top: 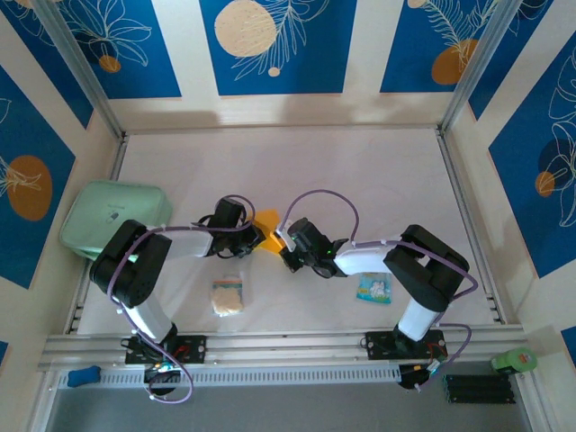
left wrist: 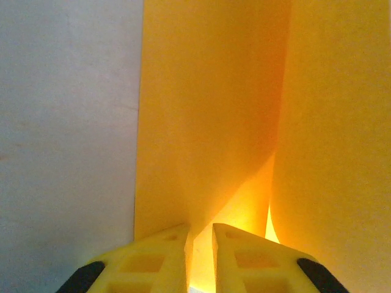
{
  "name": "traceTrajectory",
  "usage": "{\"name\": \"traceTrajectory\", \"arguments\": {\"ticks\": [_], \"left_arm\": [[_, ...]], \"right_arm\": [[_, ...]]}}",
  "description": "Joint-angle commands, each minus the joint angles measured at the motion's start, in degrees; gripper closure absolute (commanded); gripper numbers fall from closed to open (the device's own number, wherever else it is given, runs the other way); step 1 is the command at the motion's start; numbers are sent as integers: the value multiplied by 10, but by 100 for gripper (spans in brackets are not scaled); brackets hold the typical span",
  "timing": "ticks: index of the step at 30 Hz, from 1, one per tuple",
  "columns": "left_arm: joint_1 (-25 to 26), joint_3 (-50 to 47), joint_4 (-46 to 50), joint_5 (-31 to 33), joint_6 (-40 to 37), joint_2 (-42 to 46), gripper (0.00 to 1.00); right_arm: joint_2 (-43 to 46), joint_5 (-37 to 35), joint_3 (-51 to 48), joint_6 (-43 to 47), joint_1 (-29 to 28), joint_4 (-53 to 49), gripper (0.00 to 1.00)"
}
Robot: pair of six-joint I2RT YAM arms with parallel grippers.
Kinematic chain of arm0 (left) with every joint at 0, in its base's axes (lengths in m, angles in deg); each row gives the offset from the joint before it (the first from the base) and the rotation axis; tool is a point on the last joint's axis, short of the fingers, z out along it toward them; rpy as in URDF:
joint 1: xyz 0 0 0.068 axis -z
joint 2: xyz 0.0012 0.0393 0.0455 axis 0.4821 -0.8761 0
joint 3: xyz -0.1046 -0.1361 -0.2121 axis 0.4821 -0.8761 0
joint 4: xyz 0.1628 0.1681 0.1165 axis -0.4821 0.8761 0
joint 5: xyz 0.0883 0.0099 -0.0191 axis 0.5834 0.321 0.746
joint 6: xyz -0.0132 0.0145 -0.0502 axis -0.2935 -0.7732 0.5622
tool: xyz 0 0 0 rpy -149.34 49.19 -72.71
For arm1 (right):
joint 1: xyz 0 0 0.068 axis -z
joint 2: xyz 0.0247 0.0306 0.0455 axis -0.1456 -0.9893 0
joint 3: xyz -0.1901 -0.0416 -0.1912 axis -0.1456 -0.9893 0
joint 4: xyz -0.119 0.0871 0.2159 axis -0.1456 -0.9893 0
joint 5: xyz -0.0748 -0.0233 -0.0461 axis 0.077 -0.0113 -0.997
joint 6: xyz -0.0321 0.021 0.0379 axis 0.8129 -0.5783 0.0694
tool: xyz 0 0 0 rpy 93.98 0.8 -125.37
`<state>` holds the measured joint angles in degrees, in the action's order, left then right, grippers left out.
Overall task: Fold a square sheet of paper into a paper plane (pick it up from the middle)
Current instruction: Fourth fold the wing at the center of the table.
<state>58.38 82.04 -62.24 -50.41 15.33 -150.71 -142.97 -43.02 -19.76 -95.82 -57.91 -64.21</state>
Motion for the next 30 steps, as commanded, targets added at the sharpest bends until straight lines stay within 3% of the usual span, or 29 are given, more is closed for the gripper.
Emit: {"name": "traceTrajectory", "arguments": {"ticks": [1, 19, 30], "left_arm": [[4, 3, 39, -1, -4, -4, 82], [4, 1, 61, 6, -14, 42, 79], [5, -28, -28, -28, -13, 56, 74]], "right_arm": [[4, 13, 1, -6, 2, 0, 91], [2, 191, -19, -78, 76, 28, 99], [-28, 288, -18, -128, 112, 56, 100]]}}
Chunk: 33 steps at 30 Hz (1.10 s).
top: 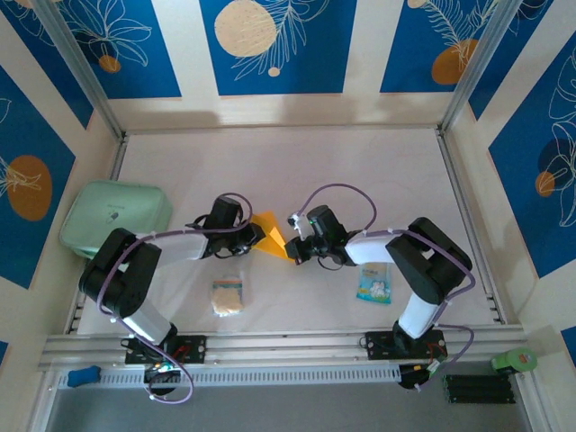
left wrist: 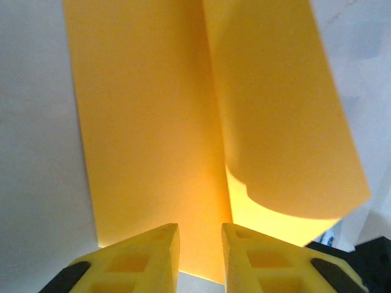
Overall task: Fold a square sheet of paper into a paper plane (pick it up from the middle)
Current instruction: Fourth fold the wing at the center of the table.
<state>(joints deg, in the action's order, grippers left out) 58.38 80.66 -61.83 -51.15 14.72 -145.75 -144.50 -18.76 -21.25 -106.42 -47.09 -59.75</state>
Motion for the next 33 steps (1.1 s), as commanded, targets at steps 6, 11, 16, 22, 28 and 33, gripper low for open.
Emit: {"name": "traceTrajectory", "arguments": {"ticks": [6, 11, 16, 22, 28, 33], "left_arm": [[10, -16, -64, -37, -5, -14, 69], [13, -6, -65, -41, -13, -25, 67], [14, 3, -65, -43, -20, -31, 69], [16, 16, -72, -56, -23, -48, 70], [20, 32, -67, -63, -28, -60, 68], [22, 40, -46, -60, -29, -72, 67]], "right_arm": [[-32, 68, 4, -39, 10, 11, 100], [-44, 81, 13, -53, 16, 1, 100], [-56, 93, 17, -66, 23, -3, 100], [-66, 106, 19, -75, 32, -2, 100], [-69, 108, 20, -77, 34, -5, 99], [-71, 102, 19, -75, 34, -9, 97]]}}
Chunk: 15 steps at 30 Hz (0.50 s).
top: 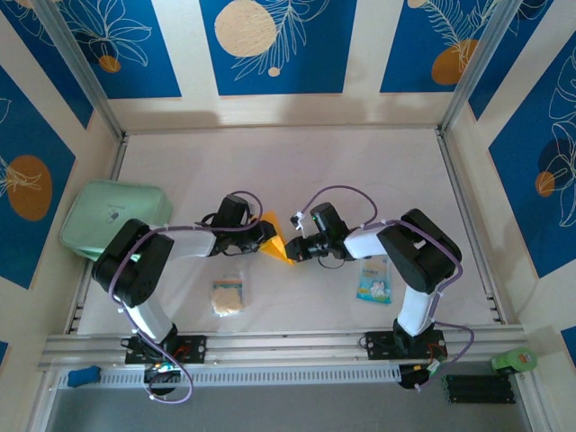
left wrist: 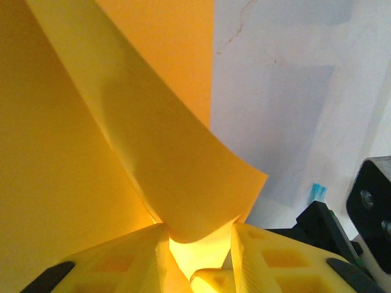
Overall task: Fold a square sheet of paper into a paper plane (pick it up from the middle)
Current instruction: Fourth fold the wing at the center of the table.
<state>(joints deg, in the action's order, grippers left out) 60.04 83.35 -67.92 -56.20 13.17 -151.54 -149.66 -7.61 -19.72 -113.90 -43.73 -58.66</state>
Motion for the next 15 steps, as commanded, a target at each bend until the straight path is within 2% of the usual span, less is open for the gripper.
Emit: {"name": "traceTrajectory", "arguments": {"ticks": [1, 15], "left_arm": [[5, 15, 20, -8, -15, -16, 67], [7, 24, 62, 2, -26, -24, 64]], "right_arm": [[-19, -13, 3, 2, 0, -21, 95], [-20, -38, 10, 5, -6, -41, 85]]}}
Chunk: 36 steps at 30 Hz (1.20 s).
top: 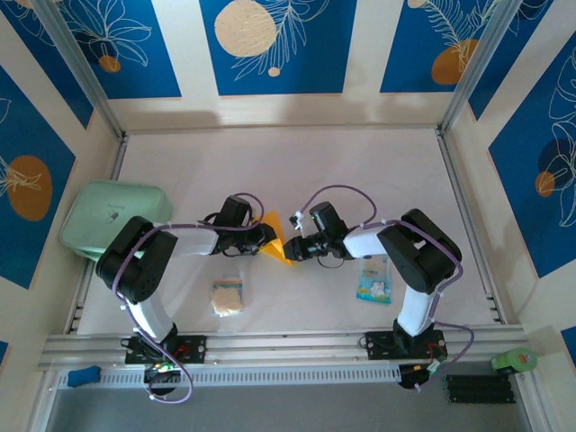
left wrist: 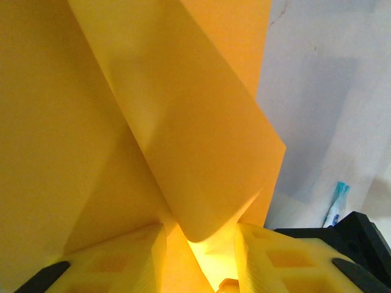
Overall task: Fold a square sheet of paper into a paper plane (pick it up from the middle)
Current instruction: Fourth fold the wing at the center of the table.
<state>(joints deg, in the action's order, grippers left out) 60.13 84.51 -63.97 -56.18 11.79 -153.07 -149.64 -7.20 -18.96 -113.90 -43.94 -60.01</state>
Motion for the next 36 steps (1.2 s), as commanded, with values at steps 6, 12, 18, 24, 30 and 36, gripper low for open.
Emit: {"name": "traceTrajectory", "arguments": {"ticks": [6, 12, 18, 24, 30, 36], "left_arm": [[7, 19, 51, 6, -24, -13, 60], [9, 26, 82, 12, -29, -22, 55], [10, 35, 108, 20, -34, -27, 51], [10, 43, 110, 20, -36, -21, 51], [7, 50, 74, 19, -42, 32, 48], [-9, 16, 33, 29, -53, 85, 49]], "right_arm": [[-23, -53, 8, -4, -4, -36, 84], [-31, -64, 15, -16, -5, -51, 83], [-33, -71, 16, -28, -3, -59, 83], [-40, -55, 16, -34, 0, -62, 90], [-45, -27, 15, -36, 8, -62, 94], [-53, -3, 17, -41, 17, -60, 95]]}}
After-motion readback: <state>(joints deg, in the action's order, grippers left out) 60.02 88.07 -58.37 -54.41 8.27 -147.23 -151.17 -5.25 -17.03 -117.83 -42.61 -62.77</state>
